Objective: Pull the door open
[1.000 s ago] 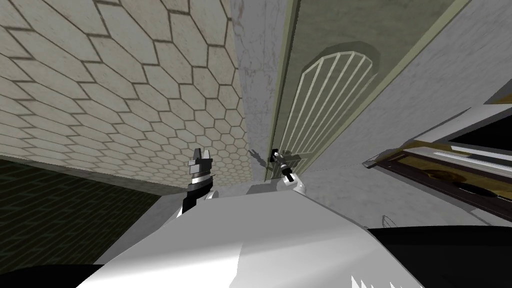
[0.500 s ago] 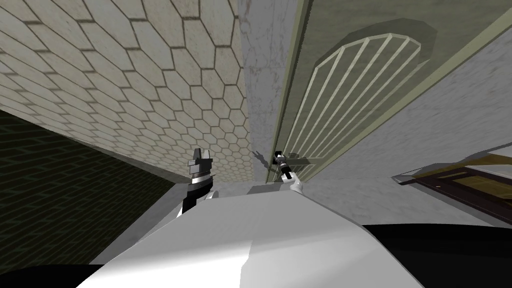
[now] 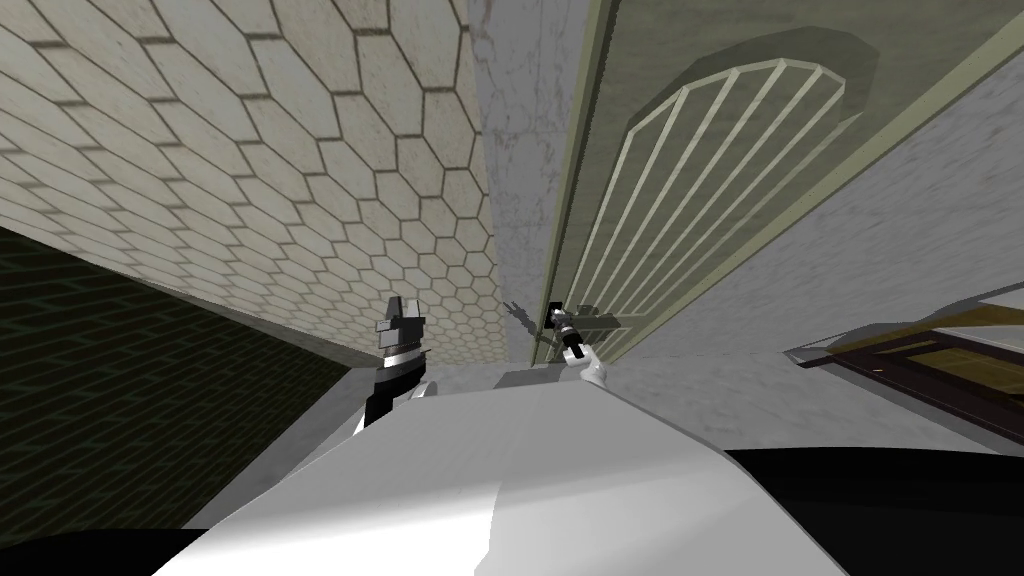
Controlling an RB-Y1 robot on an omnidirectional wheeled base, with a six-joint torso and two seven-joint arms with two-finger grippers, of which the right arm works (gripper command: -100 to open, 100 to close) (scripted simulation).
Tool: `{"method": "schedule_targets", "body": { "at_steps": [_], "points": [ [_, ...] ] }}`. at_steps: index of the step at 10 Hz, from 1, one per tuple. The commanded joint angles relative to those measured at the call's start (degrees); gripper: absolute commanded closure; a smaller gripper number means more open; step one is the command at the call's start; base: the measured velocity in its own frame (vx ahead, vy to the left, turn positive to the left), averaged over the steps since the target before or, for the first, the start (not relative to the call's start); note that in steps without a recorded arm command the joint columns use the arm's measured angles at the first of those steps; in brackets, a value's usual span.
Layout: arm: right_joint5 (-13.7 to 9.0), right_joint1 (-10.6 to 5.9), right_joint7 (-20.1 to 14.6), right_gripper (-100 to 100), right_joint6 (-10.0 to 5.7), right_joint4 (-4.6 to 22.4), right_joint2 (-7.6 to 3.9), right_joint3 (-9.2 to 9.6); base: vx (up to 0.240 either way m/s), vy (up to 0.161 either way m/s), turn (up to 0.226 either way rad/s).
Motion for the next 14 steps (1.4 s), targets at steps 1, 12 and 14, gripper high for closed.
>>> {"method": "schedule_targets", "body": {
  "at_steps": [1, 12, 14],
  "points": [
    [0.03, 0.01, 0.02, 100, -0.07, 0.02, 0.15, 0.18, 0.000, 0.000, 0.000],
    [-9.70, 1.72, -14.28, 100, -0.59, -1.03, -2.31, 1.90, -0.021, -0.005, 0.047],
    [-11.14, 1.98, -16.80, 100, -0.69, -1.19, -2.65, 2.19, -0.026, -0.004, 0.041]
  ]
}}
